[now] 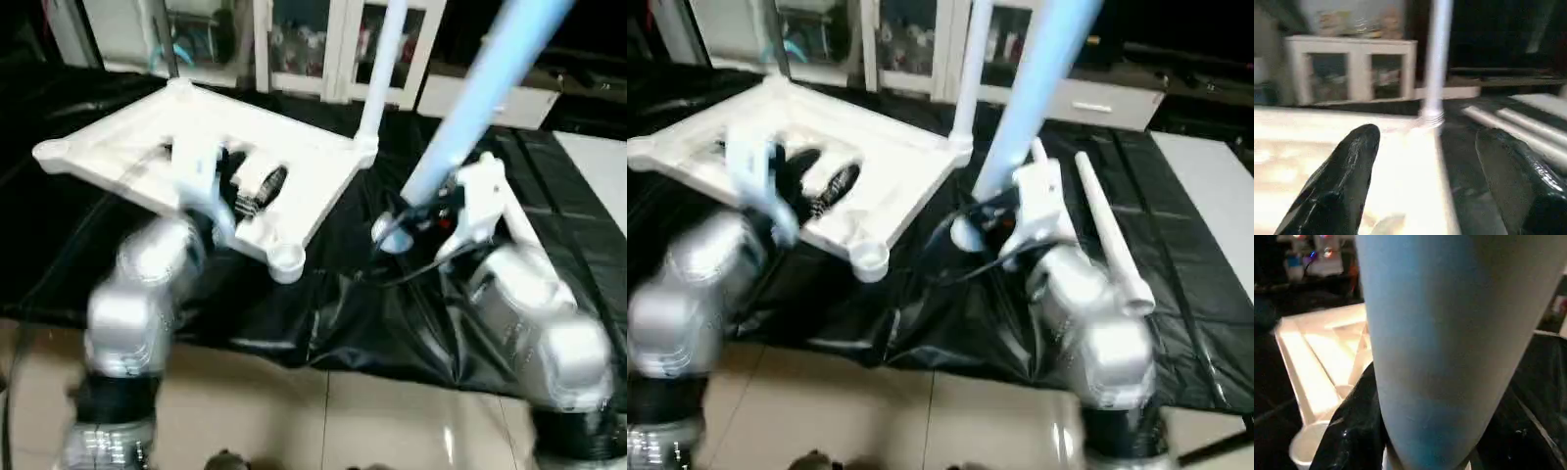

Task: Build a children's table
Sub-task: Pick table leg

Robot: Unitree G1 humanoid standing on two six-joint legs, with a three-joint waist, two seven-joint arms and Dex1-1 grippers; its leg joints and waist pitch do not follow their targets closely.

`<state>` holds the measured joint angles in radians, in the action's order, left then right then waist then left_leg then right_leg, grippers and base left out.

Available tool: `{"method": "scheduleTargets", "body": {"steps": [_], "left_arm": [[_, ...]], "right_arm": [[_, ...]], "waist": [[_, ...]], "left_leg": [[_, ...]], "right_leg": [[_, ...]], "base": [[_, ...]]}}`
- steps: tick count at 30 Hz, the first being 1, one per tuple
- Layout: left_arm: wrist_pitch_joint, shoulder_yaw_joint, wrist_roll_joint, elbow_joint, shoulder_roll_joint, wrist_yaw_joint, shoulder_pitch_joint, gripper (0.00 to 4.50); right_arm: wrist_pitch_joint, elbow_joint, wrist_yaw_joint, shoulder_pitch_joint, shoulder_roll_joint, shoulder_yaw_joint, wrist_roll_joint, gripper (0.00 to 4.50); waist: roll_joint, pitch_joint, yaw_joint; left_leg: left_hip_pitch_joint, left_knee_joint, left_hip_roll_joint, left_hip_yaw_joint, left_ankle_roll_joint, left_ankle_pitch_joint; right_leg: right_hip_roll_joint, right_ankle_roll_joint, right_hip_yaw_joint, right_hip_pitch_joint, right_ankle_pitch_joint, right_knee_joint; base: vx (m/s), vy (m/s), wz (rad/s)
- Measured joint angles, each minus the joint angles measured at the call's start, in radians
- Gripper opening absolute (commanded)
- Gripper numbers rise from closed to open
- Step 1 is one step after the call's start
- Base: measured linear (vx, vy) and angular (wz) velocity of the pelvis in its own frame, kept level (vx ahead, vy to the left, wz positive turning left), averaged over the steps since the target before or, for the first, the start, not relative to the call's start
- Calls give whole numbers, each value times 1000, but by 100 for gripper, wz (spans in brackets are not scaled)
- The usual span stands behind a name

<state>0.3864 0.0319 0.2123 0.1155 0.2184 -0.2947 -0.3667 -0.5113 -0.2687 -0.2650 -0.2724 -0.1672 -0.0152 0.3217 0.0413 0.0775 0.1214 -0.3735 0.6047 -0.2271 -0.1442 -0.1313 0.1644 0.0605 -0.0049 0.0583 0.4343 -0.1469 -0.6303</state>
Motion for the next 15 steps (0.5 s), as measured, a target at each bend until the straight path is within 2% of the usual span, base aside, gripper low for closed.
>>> {"method": "scheduleTargets", "body": {"steps": [3, 4, 5, 6, 7, 8, 9, 10, 11, 12, 13, 14, 15], "left_arm": [[-93, -45, -74, -6, 6, 28, 76, 358], [-112, -52, -87, -12, 2, 36, 89, 358], [-133, -55, -99, -22, -9, 44, 99, 358], [-139, -58, -102, -23, -14, 47, 102, 358], [-155, -60, -110, -23, -15, 54, 105, 358], [-168, -59, -117, -23, -15, 61, 112, 358], [-181, -58, -127, -23, -18, 69, 124, 358], [-191, -57, -132, -25, -20, 78, 136, 358], [-199, -55, -136, -32, -21, 86, 141, 358], [-205, -54, -143, -41, -22, 93, 141, 358], [-218, -53, -155, -49, -21, 107, 141, 358], [-227, -53, -170, -54, -22, 119, 140, 358], [-236, -57, -188, -55, -26, 134, 136, 358]], "right_arm": [[64, -35, 36, 139, 41, 11, -7, 186], [75, -31, 42, 166, 41, 15, -14, 186], [90, -24, 47, 186, 41, 15, -24, 186], [96, -24, 50, 190, 41, 14, -28, 186], [109, -24, 53, 191, 41, 15, -42, 186], [113, -25, 56, 191, 45, 15, -50, 186], [113, -25, 60, 192, 48, 19, -57, 186], [113, -24, 61, 193, 47, 26, -60, 186], [113, -22, 61, 191, 48, 31, -62, 186], [113, -22, 60, 192, 48, 35, -62, 186], [114, -21, 61, 196, 48, 36, -63, 186], [120, -18, 61, 205, 45, 36, -68, 186], [128, -10, 61, 206, 36, 35, -77, 186]], "waist": [[2, -5, 17], [1, -5, 20], [-5, -8, 23], [-12, -11, 23], [-19, -14, 21], [-21, -16, 17], [-22, -16, 5], [-24, -17, -12], [-25, -17, -28], [-25, -16, -46], [-19, -16, -62], [-10, -17, -68], [7, -21, -67]], "left_leg": [[-2, 1, 7, -3, 9, 1], [-3, 6, 15, -5, 18, 7], [-9, 20, 24, -2, 40, 19], [-14, 32, 30, -2, 48, 24], [-17, 43, 43, -3, 55, 23], [-16, 48, 53, -7, 71, 23], [-10, 48, 58, -13, 84, 23], [-10, 43, 59, -27, 100, 22], [-10, 38, 61, -35, 113, 17], [-11, 35, 59, -50, 125, 14], [-9, 31, 58, -77, 136, 14], [-8, 29, 62, -98, 139, 14], [-6, 26, 68, -119, 139, 14]], "right_leg": [[9, 5, -4, -4, -2, 2], [18, 12, -9, -4, -2, 1], [29, 24, -17, -2, 0, 1], [37, 31, -21, -2, 2, 1], [52, 41, -23, -3, 1, 2], [62, 47, -23, -8, -2, 6], [68, 50, -23, -17, -4, 21], [70, 51, -20, -27, -13, 41], [69, 39, -15, -26, -29, 46], [72, 14, -10, -28, -55, 33], [78, -17, 34, -27, -87, -29], [68, -23, 61, -39, -99, -65], [54, -12, 53, -53, -96, -76]], "base": [[0, 0, 0], [-14, 87, 3], [-41, 142, 2], [-41, 142, 2], [-44, 203, 1], [-36, 226, 3], [-36, 226, 3], [-51, 204, 8], [-79, 215, 20], [-79, 215, 20], [-88, 176, 19], [-66, 77, 13], [-66, 77, 13]]}}
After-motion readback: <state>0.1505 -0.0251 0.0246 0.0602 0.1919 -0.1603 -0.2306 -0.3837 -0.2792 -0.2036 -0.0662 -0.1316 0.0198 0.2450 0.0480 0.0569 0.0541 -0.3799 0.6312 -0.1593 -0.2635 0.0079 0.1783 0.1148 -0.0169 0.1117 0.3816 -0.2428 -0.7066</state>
